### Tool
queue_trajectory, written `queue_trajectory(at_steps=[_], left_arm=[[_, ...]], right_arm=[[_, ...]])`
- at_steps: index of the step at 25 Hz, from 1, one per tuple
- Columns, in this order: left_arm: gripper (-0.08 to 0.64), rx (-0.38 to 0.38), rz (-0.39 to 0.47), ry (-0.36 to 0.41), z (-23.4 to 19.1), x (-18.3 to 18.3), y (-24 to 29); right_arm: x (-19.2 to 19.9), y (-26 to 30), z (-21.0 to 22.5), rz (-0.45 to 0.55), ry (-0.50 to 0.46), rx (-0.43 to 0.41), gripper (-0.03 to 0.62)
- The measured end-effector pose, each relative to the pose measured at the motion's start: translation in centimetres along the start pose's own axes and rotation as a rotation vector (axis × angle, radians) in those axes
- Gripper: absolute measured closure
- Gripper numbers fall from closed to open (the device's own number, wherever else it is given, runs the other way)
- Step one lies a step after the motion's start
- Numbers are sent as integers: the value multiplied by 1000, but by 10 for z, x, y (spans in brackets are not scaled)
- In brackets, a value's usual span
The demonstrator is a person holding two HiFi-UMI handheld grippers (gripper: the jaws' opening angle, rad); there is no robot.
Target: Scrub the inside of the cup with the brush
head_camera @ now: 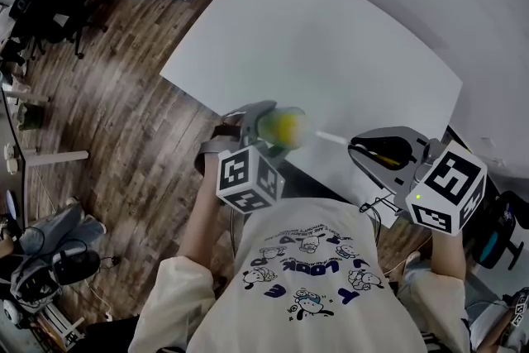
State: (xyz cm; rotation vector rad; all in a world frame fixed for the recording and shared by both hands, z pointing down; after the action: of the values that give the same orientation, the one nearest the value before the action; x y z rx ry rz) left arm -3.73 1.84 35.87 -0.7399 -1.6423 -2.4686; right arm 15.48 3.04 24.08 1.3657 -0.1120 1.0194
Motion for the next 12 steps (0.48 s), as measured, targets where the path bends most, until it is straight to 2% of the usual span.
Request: queue_trajectory(at_steps=[5,12], left_arm=[[189,-12,33,23,2,-11,-8],[189,-34,25,44,0,-13,-11]], right_arm=[[1,2,1,-1,10,-5,549],[3,2,5,22,53,-29,548]])
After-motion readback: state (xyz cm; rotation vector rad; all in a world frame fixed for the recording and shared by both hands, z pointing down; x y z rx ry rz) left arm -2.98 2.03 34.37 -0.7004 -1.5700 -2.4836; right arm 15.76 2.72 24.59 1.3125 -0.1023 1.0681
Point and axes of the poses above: the fingertips, and each gripper's own axes: y forward along the fingers, z to its right, x out of its underside, the point moved 9 cm from there along -y, backward along the fingers, and after that the axes turned 10 degrees about -z, right-handed, at the moved point
